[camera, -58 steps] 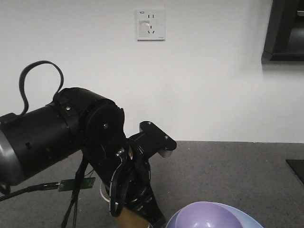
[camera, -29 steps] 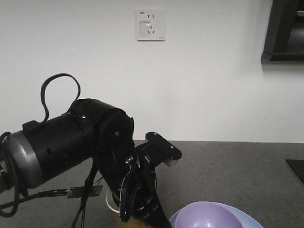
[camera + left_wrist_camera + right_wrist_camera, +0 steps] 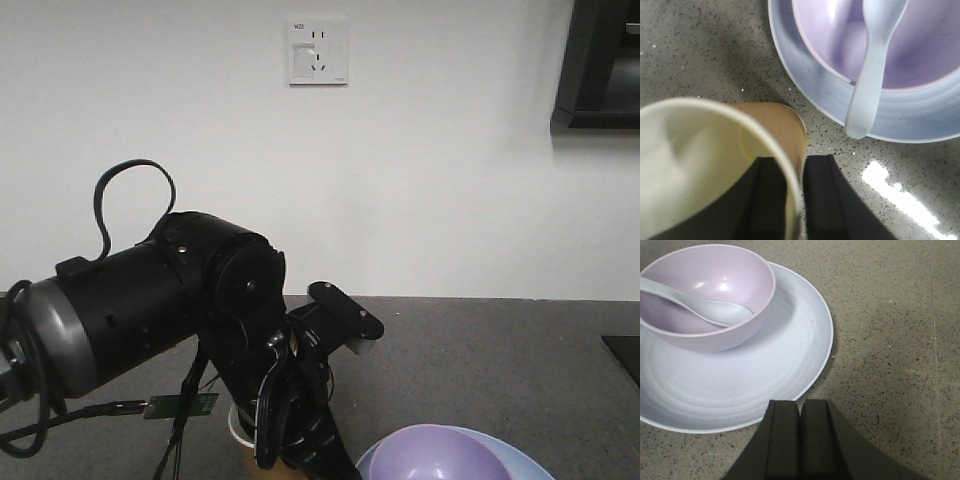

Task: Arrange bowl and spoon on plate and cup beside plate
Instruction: 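Carry the paper cup beside the plate and set it down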

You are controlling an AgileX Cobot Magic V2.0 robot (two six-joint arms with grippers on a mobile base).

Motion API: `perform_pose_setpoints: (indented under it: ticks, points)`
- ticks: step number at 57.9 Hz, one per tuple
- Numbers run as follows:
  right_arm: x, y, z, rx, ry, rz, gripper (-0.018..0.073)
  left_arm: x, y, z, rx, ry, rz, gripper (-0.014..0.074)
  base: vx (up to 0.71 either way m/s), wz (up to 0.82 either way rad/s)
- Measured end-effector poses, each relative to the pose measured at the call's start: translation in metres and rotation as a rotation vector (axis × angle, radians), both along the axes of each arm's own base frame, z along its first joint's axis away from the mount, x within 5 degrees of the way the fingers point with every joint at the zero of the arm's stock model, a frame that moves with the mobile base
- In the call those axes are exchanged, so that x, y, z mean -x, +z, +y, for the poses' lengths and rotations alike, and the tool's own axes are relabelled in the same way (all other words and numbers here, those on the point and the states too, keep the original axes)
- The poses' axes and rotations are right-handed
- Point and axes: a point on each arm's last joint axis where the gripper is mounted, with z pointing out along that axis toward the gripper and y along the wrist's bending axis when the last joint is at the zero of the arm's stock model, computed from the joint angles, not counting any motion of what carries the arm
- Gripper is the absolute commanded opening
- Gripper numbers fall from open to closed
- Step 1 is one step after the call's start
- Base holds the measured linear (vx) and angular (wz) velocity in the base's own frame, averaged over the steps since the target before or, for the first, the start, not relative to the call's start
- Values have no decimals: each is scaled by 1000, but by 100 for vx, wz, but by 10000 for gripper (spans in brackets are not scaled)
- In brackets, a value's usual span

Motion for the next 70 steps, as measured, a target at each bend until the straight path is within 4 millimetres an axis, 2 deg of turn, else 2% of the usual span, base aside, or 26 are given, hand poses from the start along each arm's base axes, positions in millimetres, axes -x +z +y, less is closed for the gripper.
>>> perform_pose_setpoints:
  ticks: [9,27,38,51,55,60,63,70]
  points:
    - [0,0,0,0,0,0,-9,0,0,0,1,0,1,489,0,0]
    - [0,0,0,0,0,-2,-9,0,3,-1,14,0,-4,496,0,0]
    - [0,0,0,-1,-1,-6,-9,3,19,-2,66,-1,-19,496,0,0]
    - [0,0,0,-1,-1,-6,-9,8,51,3,137,-3,-87,469,0,0]
    - [0,0,0,-1,-1,-6,-9,11,62,6,155,-4,-114,435,0,0]
    - [0,0,0,-1,-1,-6,-9,15,74,12,165,-2,-152,339,0,0]
    - [0,0,0,-1,-1,-6,-9,18,82,18,165,1,-181,258,0,0]
    - [0,0,0,-1,-1,-6,-9,27,106,33,178,11,-284,8,0,0]
